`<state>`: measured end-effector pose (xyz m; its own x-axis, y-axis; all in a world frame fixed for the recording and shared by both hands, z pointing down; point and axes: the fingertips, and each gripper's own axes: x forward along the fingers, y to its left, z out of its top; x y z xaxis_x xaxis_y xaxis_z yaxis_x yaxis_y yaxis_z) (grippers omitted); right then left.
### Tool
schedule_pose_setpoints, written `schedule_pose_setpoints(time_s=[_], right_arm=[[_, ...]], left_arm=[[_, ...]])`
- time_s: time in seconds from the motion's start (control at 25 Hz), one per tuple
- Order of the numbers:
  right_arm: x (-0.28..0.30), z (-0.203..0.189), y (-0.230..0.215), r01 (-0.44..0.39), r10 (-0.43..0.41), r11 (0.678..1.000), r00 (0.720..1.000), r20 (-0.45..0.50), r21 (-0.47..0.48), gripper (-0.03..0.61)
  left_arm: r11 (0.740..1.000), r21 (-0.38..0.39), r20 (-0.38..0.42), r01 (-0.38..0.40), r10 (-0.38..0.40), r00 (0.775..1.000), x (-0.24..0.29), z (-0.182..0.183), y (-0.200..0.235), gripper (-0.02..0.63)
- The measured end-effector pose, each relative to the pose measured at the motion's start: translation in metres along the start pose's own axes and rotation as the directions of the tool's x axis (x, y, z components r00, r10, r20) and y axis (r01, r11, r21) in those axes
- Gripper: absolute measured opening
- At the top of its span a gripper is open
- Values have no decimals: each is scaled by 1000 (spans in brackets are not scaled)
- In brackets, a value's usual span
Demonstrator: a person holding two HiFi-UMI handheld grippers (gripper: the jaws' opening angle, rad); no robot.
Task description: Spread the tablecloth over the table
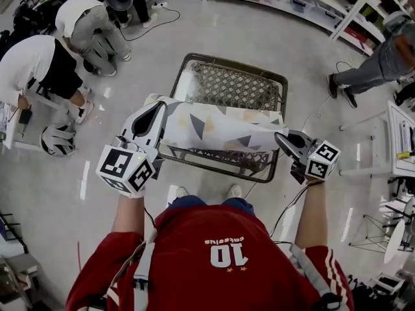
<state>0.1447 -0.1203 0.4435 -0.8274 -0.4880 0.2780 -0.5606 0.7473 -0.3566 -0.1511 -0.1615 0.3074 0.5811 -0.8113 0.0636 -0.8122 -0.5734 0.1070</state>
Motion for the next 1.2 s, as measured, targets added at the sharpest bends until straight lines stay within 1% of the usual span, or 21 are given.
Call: schedule_pose_setpoints(time_s=[0.12,0.24,0.4,0.56,0.76,1.0,1.12,1.2], right_arm=[[-15,-17,-22,19,-19,999,1000,-2,39,14],[-32,-36,-45,40,-40,994,999,-8,101,14],[-54,-71,-71,52,-48,979,999,-25,196,14],[-79,-101,-88,70,-61,962,997,-42,263,15],[-83,-138,-96,104,-82,940,993,-80,324,15],[-93,-206,-91,137,-74,894,984,-162,427,15],[-95,-230,-92,173,-97,876,978,-186,451,15],[-94,-245,-96,209,-129,866,971,-201,454,18]], left_arm=[[1000,8,-15,-3,3,1000,6,-5,-14,6],[1000,19,-31,-7,7,999,12,-8,-24,6],[1000,30,-46,-7,9,999,22,-13,-43,6],[999,42,-72,-8,11,997,34,-16,-70,6],[999,47,-97,-7,11,995,31,-25,-76,6],[998,60,-115,-4,11,993,29,-32,-80,6],[998,64,-125,0,8,992,29,-35,-81,6],[998,69,-134,3,7,991,29,-39,-82,6]])
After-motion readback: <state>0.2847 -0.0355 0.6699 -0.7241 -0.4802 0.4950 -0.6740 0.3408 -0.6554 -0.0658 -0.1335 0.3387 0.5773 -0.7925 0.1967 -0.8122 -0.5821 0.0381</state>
